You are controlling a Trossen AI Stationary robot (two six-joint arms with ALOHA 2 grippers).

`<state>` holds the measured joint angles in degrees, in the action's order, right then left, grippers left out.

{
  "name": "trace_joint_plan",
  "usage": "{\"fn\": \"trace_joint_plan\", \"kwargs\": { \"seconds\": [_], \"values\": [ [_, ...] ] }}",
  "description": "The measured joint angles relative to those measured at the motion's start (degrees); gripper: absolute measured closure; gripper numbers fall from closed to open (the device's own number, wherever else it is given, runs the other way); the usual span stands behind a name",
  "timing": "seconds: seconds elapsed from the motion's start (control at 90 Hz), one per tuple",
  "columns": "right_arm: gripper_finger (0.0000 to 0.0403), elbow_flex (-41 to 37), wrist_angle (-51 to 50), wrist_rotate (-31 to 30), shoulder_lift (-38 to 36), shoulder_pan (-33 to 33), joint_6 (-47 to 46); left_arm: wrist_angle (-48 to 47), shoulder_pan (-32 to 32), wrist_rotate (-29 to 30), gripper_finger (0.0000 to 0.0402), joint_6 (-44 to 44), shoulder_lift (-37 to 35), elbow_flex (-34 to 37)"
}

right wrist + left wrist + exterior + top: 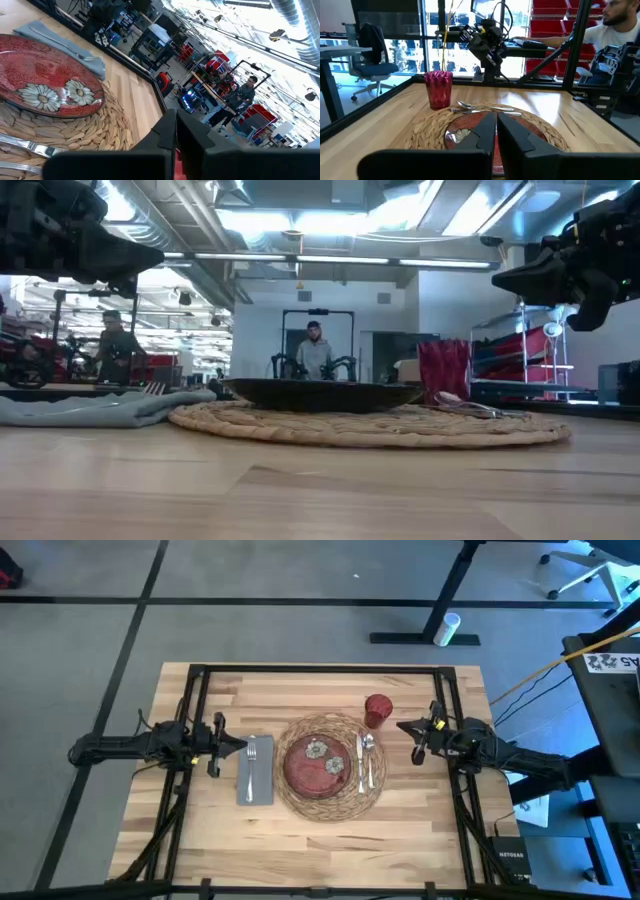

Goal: Set table place
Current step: Return to Home Position

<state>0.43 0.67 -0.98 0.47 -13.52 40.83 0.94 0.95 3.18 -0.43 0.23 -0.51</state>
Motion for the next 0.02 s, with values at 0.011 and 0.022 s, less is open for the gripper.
{"fn": "trace_joint_plan", "kwargs": {
  "seconds": [0.011,0.022],
  "values": [
    [0.0403,0.00,0.00,0.00,0.00,0.00,0.00,-0.01,0.00,0.00,0.0402,0.00,0.00,0.00],
    [0.0403,0.00,0.00,0.00,0.00,0.00,0.00,-0.01,0.00,0.00,0.0402,0.00,0.00,0.00]
  ]
}}
